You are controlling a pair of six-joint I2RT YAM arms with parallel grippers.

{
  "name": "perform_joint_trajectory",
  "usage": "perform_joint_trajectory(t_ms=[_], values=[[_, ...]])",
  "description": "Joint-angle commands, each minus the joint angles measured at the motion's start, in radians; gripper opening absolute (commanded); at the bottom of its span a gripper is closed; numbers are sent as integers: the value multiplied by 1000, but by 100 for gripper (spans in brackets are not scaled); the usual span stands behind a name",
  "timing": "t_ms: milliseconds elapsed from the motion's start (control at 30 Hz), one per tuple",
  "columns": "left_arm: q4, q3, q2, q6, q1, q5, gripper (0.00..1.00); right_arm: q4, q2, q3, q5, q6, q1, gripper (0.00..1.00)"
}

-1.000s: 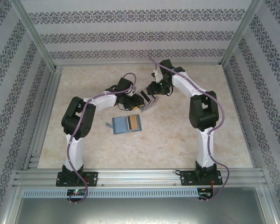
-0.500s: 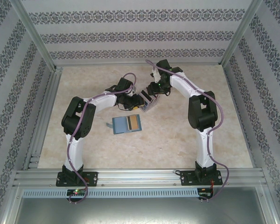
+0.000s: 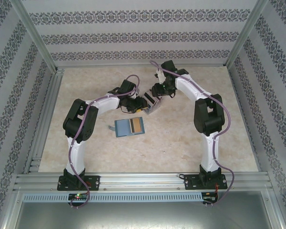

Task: Put the credit cards into the card holder

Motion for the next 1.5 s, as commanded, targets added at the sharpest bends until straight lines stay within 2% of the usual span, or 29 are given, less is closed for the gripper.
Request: perform_joint_trajectory(t_ms=[0, 233, 467, 867, 1467], values=[[30, -10, 17, -13, -11, -10, 42, -25, -3, 19, 45, -32, -3, 52], [34, -11, 17, -16, -11, -8, 42, -34, 43, 35, 82, -48, 5, 53], [25, -10, 14, -10, -12, -9, 42, -60, 93, 89, 50, -54, 14, 53], [26, 0, 20, -13, -12, -7, 43, -57, 15, 81, 46, -53, 24, 51], [40, -16, 19, -19, -13, -3, 43, -58, -23, 70, -38, -38, 25, 50]])
